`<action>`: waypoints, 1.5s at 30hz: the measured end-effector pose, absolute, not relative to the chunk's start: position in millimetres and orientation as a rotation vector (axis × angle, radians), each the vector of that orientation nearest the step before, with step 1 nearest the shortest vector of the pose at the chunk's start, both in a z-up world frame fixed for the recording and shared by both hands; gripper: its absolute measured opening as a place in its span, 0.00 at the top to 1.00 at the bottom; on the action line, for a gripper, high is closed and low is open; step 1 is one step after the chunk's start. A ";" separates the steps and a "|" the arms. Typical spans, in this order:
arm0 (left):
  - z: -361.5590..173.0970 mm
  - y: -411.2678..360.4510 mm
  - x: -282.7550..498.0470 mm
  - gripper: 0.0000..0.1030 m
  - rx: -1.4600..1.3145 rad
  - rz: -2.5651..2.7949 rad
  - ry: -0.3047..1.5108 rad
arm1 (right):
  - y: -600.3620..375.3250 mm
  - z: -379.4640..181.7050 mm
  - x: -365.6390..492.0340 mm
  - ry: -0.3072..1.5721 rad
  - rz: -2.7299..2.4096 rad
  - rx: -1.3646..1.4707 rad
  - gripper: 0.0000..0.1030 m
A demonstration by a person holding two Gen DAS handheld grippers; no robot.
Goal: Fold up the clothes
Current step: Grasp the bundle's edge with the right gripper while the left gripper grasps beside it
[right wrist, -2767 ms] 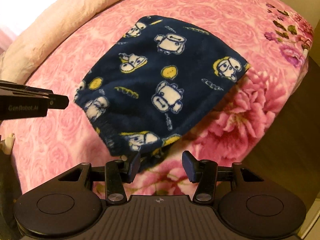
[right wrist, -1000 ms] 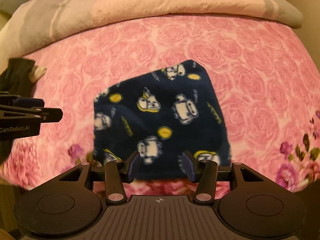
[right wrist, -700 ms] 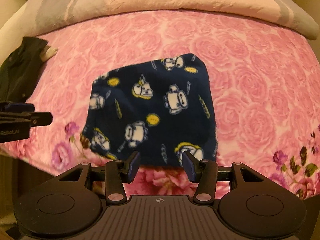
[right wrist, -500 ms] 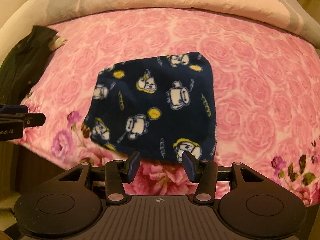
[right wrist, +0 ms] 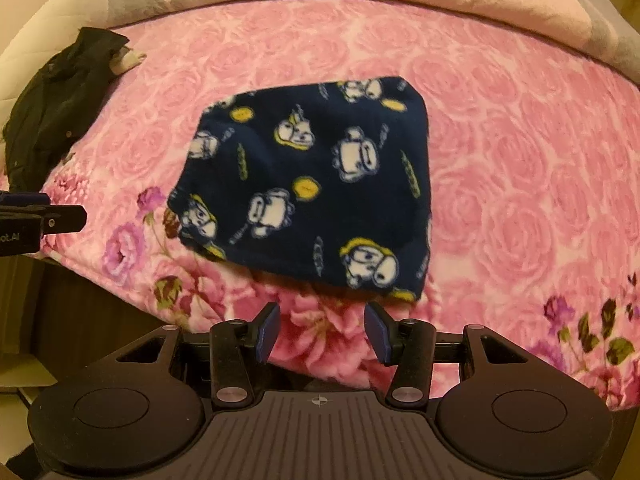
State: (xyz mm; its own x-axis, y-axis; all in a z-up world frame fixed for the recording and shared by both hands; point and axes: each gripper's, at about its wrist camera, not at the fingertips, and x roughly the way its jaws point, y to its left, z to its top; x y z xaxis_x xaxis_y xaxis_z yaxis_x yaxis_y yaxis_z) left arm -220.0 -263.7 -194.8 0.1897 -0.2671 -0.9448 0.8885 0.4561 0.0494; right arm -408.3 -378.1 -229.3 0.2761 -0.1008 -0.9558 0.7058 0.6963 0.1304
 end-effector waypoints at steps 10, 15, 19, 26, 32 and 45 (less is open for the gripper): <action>-219.7 -261.7 -181.6 0.44 0.662 -0.890 1.161 | -390.5 -235.4 -420.9 1.127 -0.648 0.682 0.51; -228.2 -279.1 -156.5 0.43 0.670 -0.896 1.176 | -410.8 -233.3 -427.4 1.106 -0.724 0.732 0.51; -235.2 -300.9 -145.5 0.40 0.696 -0.930 1.177 | -431.7 -232.5 -423.6 1.086 -0.776 0.758 0.51; -254.6 -334.6 -131.7 0.39 0.733 -0.996 1.195 | -458.8 -241.7 -407.0 1.058 -0.821 0.781 0.51; -270.8 -336.2 -103.4 0.38 0.602 -1.014 1.299 | -474.5 -256.0 -407.3 1.041 -0.822 0.861 0.51; -323.8 -329.0 -85.0 0.34 0.395 -1.001 1.406 | -516.7 -287.6 -433.7 1.021 -0.842 0.954 0.16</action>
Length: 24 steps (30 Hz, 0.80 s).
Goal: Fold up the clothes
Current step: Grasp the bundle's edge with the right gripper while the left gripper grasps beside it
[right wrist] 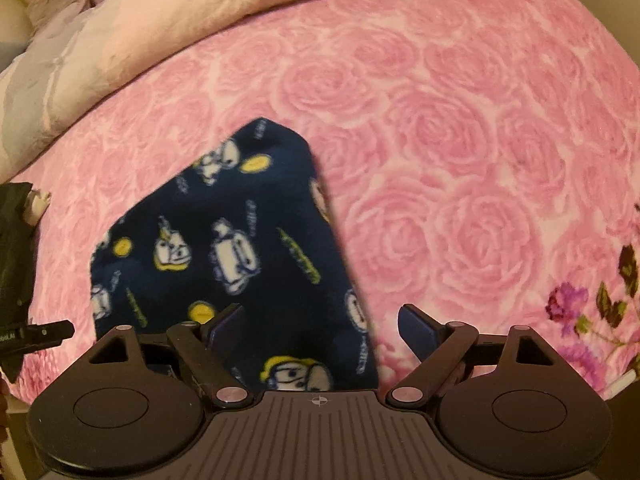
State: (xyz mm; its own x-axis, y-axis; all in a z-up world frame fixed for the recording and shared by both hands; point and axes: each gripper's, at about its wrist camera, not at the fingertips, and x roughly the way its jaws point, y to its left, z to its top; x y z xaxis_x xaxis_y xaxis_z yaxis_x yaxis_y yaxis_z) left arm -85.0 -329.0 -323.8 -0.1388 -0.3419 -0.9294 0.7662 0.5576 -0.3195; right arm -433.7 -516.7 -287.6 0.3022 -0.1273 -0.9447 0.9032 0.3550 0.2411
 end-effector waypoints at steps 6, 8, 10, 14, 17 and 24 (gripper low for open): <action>-357.8 -335.2 -79.0 0.32 0.329 -1.069 1.443 | -532.4 -311.1 -439.7 1.055 -0.794 0.952 0.16; -370.3 -338.5 -77.7 0.32 0.322 -1.097 1.455 | -537.2 -321.5 -441.2 1.040 -0.782 0.967 0.16; -381.6 -338.9 -73.7 0.32 0.282 -1.113 1.477 | -543.8 -333.1 -442.8 1.013 -0.766 0.992 0.16; -401.6 -332.5 -60.1 0.31 0.078 -1.113 1.561 | -555.8 -352.7 -446.0 0.907 -0.744 1.090 0.16; -411.0 -331.0 -54.0 0.29 -0.003 -1.124 1.572 | -561.0 -364.2 -449.0 0.805 -0.743 1.160 0.16; -446.7 -327.8 -46.4 0.26 -0.131 -1.141 1.622 | -573.1 -396.4 -455.2 0.679 -0.696 1.257 0.16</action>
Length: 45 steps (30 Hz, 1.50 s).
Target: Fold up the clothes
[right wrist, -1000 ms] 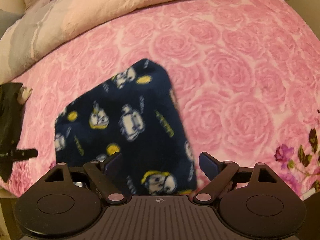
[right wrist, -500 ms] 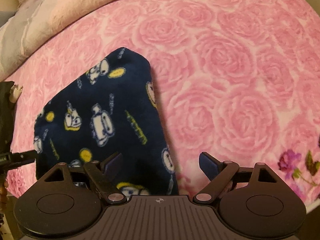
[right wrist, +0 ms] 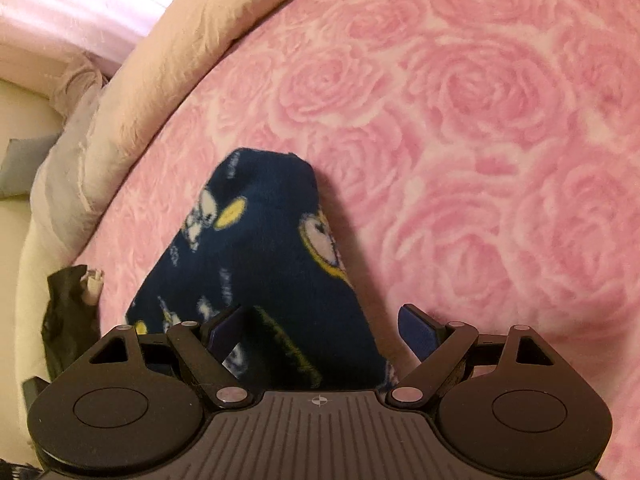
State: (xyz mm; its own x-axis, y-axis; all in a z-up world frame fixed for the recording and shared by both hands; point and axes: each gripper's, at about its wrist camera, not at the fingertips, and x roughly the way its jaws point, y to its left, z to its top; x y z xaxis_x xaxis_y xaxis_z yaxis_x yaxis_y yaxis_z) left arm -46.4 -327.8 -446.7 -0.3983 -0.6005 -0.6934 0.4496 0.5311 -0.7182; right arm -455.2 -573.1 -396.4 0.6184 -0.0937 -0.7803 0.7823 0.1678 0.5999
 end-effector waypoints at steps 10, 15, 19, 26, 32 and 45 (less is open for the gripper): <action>-471.0 -339.0 -48.4 0.26 -0.267 -1.189 1.617 | -579.4 -439.5 -459.1 0.591 -0.570 1.386 0.17; -469.3 -351.5 -51.3 0.53 -0.243 -1.210 1.591 | -581.4 -443.2 -451.0 0.576 -0.517 1.389 0.54; -453.3 -360.1 -56.3 0.61 -0.184 -1.222 1.559 | -578.6 -438.1 -452.4 0.563 -0.517 1.372 0.62; -410.7 -398.2 -75.8 0.63 -0.129 -1.306 1.514 | -574.4 -416.5 -472.5 0.476 -0.522 1.372 0.66; -388.4 -485.1 -126.6 0.63 -0.062 -1.482 1.507 | -588.5 -393.7 -545.1 0.336 -0.628 1.399 0.66; -391.3 -715.5 -331.3 0.63 0.093 -1.837 1.594 | -636.2 -361.6 -769.1 0.059 -1.029 1.422 0.66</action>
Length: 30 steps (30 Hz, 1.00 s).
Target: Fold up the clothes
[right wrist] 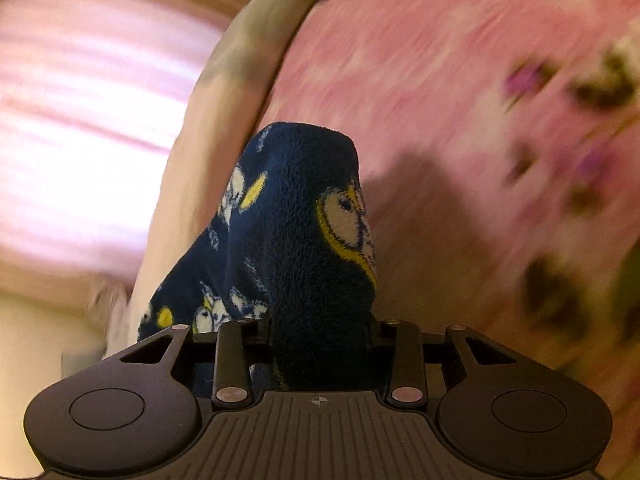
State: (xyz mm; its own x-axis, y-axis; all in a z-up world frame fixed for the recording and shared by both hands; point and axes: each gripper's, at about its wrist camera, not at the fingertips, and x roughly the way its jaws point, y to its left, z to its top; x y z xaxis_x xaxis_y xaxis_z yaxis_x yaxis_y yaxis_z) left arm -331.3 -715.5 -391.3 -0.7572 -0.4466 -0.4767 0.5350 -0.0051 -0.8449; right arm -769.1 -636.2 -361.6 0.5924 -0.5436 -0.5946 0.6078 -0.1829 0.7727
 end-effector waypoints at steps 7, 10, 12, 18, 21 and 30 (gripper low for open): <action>-396.9 -810.3 -425.5 0.63 0.128 -1.935 1.588 | -687.3 -356.7 -860.3 -0.051 -1.136 1.392 0.66; -394.5 -846.1 -457.7 0.63 0.134 -1.969 1.567 | -714.0 -356.3 -893.3 -0.080 -1.155 1.378 0.66; -392.1 -867.2 -476.2 0.63 0.134 -1.987 1.552 | -731.5 -357.5 -916.2 -0.101 -1.159 1.373 0.66; -394.6 -911.0 -500.7 0.63 0.143 -1.989 1.528 | -781.3 -363.1 -947.1 -0.122 -1.156 1.373 0.66; -398.8 -927.7 -506.8 0.61 0.182 -1.978 1.494 | -787.8 -367.6 -949.7 -0.136 -1.149 1.381 0.64; -402.2 -938.4 -481.0 0.56 0.251 -1.797 1.382 | -774.8 -371.1 -942.9 -0.095 -1.512 1.256 0.36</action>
State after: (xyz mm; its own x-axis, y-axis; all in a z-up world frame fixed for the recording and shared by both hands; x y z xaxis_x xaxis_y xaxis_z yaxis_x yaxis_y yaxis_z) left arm -481.0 -938.4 -402.2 -0.6316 -0.4875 -0.6029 0.7077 -0.0450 -0.7051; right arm -942.9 -774.8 -371.1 0.1780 -0.7511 -0.6357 0.6661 -0.3835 0.6397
